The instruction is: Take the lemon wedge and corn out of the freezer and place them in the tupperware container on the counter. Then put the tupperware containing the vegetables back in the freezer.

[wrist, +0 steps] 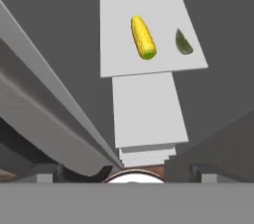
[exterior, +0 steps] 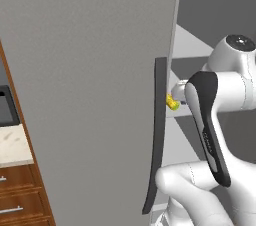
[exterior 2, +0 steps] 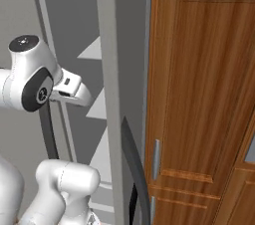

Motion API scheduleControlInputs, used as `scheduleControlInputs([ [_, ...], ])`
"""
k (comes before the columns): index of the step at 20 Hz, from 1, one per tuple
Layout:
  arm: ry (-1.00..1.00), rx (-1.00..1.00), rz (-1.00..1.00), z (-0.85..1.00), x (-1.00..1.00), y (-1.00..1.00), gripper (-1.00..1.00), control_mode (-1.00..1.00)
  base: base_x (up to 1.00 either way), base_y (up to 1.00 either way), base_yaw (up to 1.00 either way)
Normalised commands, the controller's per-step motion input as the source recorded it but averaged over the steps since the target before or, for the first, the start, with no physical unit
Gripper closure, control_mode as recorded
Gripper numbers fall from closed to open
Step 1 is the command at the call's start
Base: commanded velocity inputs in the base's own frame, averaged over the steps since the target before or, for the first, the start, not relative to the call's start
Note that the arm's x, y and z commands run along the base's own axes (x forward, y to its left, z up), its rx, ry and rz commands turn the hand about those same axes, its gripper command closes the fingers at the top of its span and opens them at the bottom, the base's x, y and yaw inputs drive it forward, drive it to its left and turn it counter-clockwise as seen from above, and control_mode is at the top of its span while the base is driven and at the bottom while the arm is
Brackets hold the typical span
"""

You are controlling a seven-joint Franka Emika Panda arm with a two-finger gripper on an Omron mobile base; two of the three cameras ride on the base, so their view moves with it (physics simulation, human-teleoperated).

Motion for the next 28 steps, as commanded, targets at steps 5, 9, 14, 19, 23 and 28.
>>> scheduleControlInputs([
  [5, -0.01, -0.05, -0.06, -0.36, 0.26, -0.52, -1.0, -1.0, 0.0, 0.0, 0.0],
  [9, -0.01, -0.05, -0.02, -0.36, 0.44, -0.44, -1.0, -1.0, 0.0, 0.0, 0.0],
  [14, 0.0, 0.0, 0.0, -0.36, 0.64, -0.25, -1.0, -1.0, 0.0, 0.0, 0.0],
  [19, 0.0, 0.0, 0.02, -0.25, 0.63, -0.04, -1.0, -1.0, 0.0, 0.0, 0.0],
  [23, 0.0, 0.0, 0.07, -0.28, 0.59, 0.0, -1.0, -1.0, 0.0, 0.0, 0.0],
  [28, 0.0, 0.04, 0.09, -0.33, 0.46, 0.0, -1.0, -1.0, 0.0, 0.0, 0.0],
])
